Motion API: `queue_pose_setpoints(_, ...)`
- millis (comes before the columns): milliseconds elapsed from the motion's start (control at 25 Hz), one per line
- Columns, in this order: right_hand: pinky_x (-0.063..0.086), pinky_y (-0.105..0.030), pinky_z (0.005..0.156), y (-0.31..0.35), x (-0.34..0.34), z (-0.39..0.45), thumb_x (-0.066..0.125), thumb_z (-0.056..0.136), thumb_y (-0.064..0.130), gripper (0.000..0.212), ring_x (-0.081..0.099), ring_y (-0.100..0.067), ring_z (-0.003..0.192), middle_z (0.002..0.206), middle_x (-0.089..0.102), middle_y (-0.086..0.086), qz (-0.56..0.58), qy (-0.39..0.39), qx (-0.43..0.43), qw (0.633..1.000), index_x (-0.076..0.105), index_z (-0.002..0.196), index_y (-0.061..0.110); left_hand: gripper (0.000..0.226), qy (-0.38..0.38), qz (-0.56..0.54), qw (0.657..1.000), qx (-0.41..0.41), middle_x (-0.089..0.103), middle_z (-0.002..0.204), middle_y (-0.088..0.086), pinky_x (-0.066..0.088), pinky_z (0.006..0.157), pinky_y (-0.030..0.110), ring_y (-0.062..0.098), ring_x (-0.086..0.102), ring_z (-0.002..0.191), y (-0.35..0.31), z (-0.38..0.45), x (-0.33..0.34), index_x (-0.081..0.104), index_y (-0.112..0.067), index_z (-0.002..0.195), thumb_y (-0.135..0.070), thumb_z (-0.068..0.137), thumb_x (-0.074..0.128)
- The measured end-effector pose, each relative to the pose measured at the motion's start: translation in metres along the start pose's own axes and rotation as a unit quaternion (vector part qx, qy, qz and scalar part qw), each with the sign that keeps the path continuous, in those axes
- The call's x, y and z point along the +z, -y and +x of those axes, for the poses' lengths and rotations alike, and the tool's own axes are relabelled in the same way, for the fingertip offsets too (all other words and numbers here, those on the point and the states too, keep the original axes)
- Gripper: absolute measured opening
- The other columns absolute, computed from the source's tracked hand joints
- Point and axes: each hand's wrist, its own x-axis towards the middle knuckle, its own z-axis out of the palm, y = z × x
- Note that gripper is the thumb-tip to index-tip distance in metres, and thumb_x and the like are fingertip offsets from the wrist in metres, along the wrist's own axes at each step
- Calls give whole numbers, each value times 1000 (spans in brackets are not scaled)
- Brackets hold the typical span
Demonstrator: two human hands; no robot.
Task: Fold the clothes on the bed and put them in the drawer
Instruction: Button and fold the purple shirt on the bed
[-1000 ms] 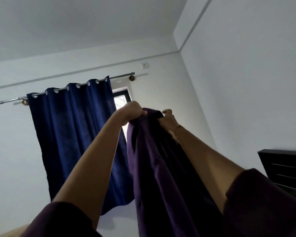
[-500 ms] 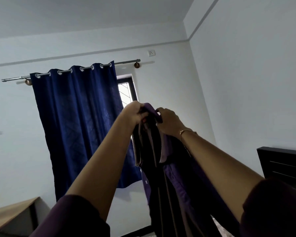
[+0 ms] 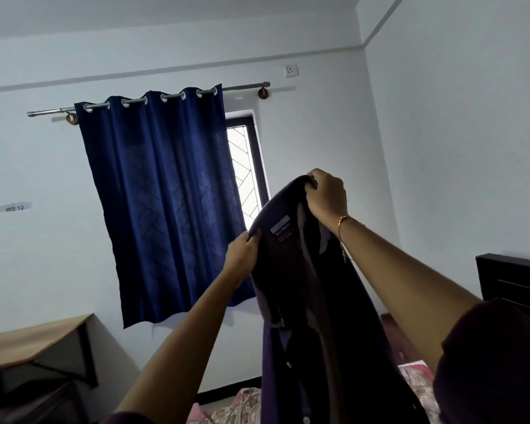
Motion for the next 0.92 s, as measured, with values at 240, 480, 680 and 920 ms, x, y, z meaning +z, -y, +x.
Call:
queue_pose_setpoints(240, 36, -30, 74, -35, -10, -19, 45, 92, 30, 28, 54, -35, 100, 110, 56, -14, -94, 21, 115, 989, 57, 99, 5, 21, 161, -96, 978, -94, 67, 103, 10, 48, 66, 23, 18, 65, 86, 8, -28, -14, 62, -10, 108, -23, 94, 51)
queue_pose_setpoints(480, 50, -40, 87, -58, -13, -58, 32, 92, 47, 51, 57, -30, 103, 114, 60, -11, 116, 188, 354, 909, 54, 118, 9, 32, 254, -125, 937, -203, 64, 93, 9, 45, 73, 32, 21, 60, 84, 33, -66, -12, 59, -7, 110, -32, 93, 48)
queue_pose_setpoints(680, 52, -48, 77, -53, -26, -75, 32, 96, 41, 33, 57, -28, 90, 88, 58, -8, 372, 208, 427, 797, 54, 89, 16, 28, 302, -243, 906, -172, 63, 84, 11, 50, 65, 23, 15, 61, 70, 59, -89, -6, 62, -4, 98, -16, 97, 37)
queue_pose_setpoints(920, 48, -28, 59, -59, -45, -79, 30, 86, -4, 29, 52, -18, 70, 75, 52, -7, 313, 155, 337, 874, 52, 71, 8, 8, 242, 75, 967, -22, 63, 93, 8, 49, 72, 24, 20, 60, 89, 82, -104, -3, 62, -9, 96, -9, 90, 58)
